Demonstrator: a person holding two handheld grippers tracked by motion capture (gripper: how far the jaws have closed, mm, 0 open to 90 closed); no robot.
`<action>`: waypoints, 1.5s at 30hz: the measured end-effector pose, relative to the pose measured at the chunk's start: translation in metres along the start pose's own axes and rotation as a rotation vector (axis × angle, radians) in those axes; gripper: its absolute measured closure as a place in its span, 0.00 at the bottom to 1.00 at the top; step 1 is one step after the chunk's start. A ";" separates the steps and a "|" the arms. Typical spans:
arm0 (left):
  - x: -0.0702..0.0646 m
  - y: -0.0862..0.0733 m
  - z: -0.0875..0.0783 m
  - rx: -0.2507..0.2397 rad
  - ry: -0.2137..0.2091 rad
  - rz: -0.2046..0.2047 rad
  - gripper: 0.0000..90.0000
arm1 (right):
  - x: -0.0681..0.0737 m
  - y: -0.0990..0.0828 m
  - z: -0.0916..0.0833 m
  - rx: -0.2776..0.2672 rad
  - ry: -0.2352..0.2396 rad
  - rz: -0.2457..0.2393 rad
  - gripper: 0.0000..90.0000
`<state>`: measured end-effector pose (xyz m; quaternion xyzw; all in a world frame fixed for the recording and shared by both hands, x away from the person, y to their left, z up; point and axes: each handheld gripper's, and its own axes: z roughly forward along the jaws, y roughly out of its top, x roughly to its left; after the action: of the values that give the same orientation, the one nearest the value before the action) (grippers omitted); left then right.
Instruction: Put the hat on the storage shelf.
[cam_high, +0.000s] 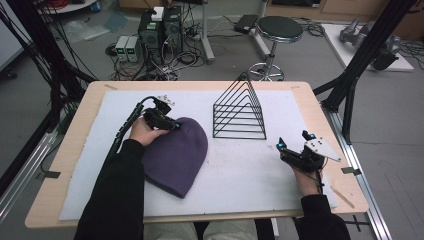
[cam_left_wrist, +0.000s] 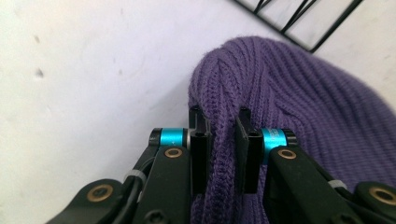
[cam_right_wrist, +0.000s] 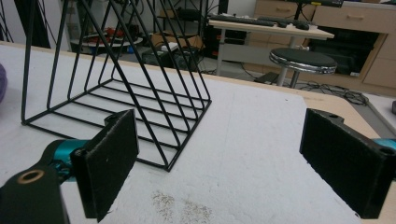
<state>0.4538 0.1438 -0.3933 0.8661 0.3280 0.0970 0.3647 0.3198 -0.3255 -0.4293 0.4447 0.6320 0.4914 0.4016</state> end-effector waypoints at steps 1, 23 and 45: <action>-0.003 0.000 -0.004 -0.026 -0.007 0.009 0.88 | 0.001 0.000 0.000 -0.001 0.001 -0.003 0.12; -0.045 0.000 -0.066 -0.408 0.000 0.041 0.87 | 0.002 -0.001 0.002 0.017 -0.006 -0.006 0.12; -0.089 0.017 -0.110 -0.740 0.010 0.065 0.87 | 0.004 0.001 0.000 -0.003 0.021 0.005 0.12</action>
<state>0.3492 0.1409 -0.2966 0.6853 0.2448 0.2246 0.6481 0.3187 -0.3211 -0.4290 0.4407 0.6343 0.4979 0.3943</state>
